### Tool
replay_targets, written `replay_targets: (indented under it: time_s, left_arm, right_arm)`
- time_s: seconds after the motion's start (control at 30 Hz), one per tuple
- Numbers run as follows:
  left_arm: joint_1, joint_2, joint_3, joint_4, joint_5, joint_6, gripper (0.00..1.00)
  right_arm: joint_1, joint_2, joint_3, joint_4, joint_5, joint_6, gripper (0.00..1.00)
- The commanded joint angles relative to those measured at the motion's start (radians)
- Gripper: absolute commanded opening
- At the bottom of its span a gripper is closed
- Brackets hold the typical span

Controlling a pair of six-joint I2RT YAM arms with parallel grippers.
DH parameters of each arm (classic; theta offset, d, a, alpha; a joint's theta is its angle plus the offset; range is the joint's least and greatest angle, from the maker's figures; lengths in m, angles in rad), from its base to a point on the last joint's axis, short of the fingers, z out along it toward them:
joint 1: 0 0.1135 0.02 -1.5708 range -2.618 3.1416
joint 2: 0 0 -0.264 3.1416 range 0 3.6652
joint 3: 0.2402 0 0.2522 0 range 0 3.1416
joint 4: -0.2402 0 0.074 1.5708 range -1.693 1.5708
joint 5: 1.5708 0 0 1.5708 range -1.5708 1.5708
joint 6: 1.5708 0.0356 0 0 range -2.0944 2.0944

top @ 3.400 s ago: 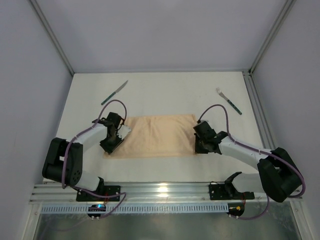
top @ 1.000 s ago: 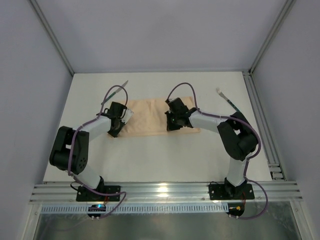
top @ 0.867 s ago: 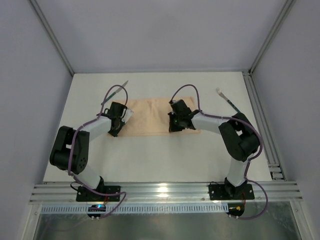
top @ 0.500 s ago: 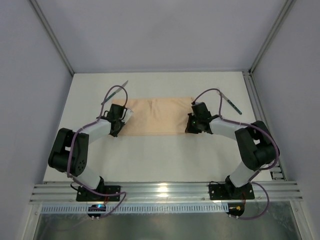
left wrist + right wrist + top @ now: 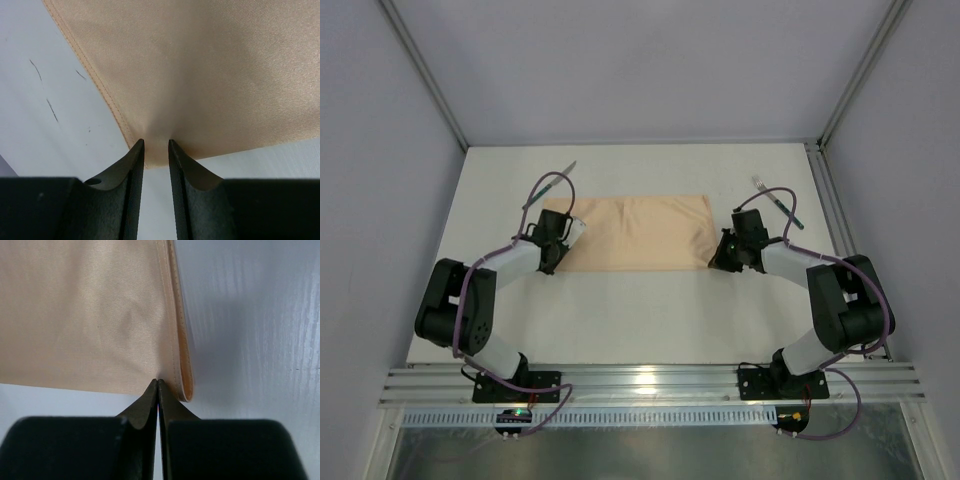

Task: Fold the napkin into a case and place the utensils inside
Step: Smooth out the rectangle-folded napkin at the center of the board.

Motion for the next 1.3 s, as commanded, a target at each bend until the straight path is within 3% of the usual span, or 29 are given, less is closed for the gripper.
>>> replay_targets:
  time_s: [0.0, 0.2, 0.27, 0.4, 0.57, 0.93, 1.27]
  left_arm:
    - [0.014, -0.041, -0.035, -0.075, 0.032, 0.008, 0.29]
    - [0.014, -0.215, 0.071, -0.113, 0.323, -0.046, 0.31]
    - [-0.002, -0.229, 0.12, -0.127, 0.353, -0.075, 0.31]
    - [-0.114, -0.132, 0.165, -0.136, 0.263, -0.052, 0.23]
    - [-0.211, 0.016, 0.153, -0.076, 0.114, 0.02, 0.0]
    - [-0.217, 0.035, -0.007, 0.001, 0.008, 0.106, 0.0]
    - [-0.056, -0.097, -0.123, -0.041, 0.074, 0.095, 0.0]
  right_arm:
    - [-0.012, -0.021, -0.03, -0.091, 0.045, 0.013, 0.04]
    - [-0.012, 0.01, -0.035, -0.068, 0.02, 0.019, 0.04]
    - [-0.012, -0.002, -0.035, -0.071, 0.034, 0.017, 0.04]
    - [-0.012, -0.008, -0.03, -0.074, 0.039, 0.014, 0.04]
    - [-0.003, -0.001, -0.026, -0.062, 0.037, 0.025, 0.04]
    - [-0.001, -0.005, -0.038, -0.066, 0.055, 0.011, 0.04]
    - [-0.002, -0.002, -0.033, -0.066, 0.054, 0.007, 0.04]
